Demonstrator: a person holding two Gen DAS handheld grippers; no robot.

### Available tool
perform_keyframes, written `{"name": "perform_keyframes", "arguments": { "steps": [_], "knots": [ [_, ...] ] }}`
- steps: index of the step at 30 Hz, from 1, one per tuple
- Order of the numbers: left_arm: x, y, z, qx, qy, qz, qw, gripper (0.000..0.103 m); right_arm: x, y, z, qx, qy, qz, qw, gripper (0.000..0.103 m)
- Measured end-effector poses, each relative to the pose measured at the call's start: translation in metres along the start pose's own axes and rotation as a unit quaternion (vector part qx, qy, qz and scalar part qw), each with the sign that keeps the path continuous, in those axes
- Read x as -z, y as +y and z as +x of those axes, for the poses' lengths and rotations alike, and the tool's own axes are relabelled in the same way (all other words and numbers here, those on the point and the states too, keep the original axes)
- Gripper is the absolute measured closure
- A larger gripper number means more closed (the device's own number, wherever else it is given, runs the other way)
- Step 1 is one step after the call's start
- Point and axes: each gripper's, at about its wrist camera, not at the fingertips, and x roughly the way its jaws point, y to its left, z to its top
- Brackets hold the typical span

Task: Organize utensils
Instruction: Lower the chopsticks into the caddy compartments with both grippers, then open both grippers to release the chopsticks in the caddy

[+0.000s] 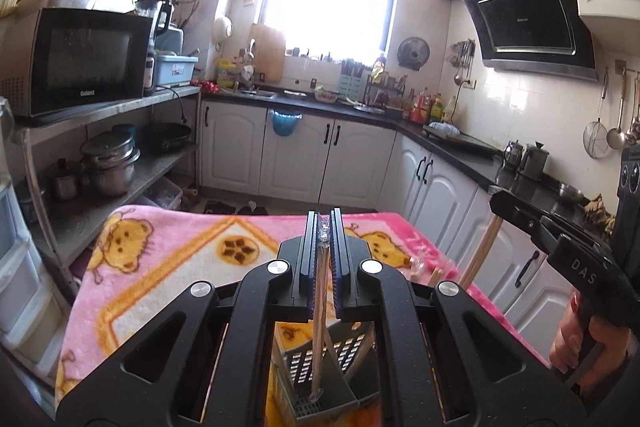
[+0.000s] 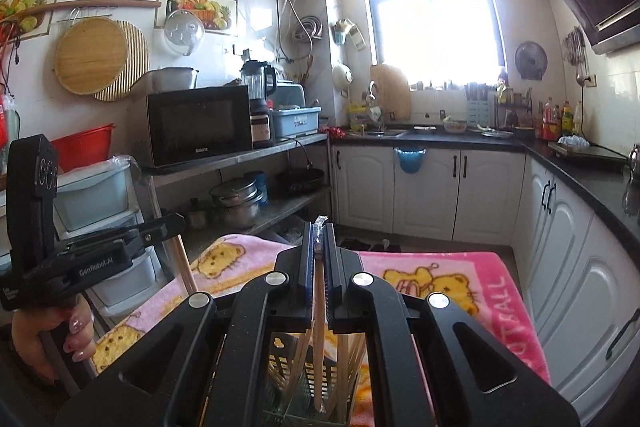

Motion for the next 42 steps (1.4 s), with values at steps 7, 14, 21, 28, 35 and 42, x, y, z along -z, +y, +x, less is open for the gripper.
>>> {"name": "perform_keyframes", "arguments": {
  "steps": [7,14,21,28,35,42],
  "knots": [
    [0.018,0.001,0.010,-0.004,0.015,-0.002,0.9999,0.100,0.017,0.003,0.012,-0.001,0.016,0.004,1.000,0.098],
    [0.034,0.000,0.018,-0.001,0.026,-0.003,0.9997,0.100,0.027,0.005,0.018,-0.005,0.027,0.006,1.000,0.098],
    [0.044,0.001,0.023,0.004,0.039,-0.003,0.9992,0.100,0.037,0.007,0.023,-0.003,0.038,0.008,0.999,0.098],
    [0.051,0.001,0.024,0.005,0.045,-0.001,0.9990,0.100,0.043,0.007,0.025,-0.005,0.047,0.015,0.999,0.096],
    [0.056,0.003,0.024,-0.002,0.053,0.001,0.9986,0.092,0.049,0.004,0.023,-0.002,0.055,0.022,0.998,0.079],
    [0.060,0.006,0.019,-0.003,0.056,0.000,0.9984,0.068,0.053,0.001,0.017,-0.002,0.060,0.025,0.998,0.064]
  ]
}}
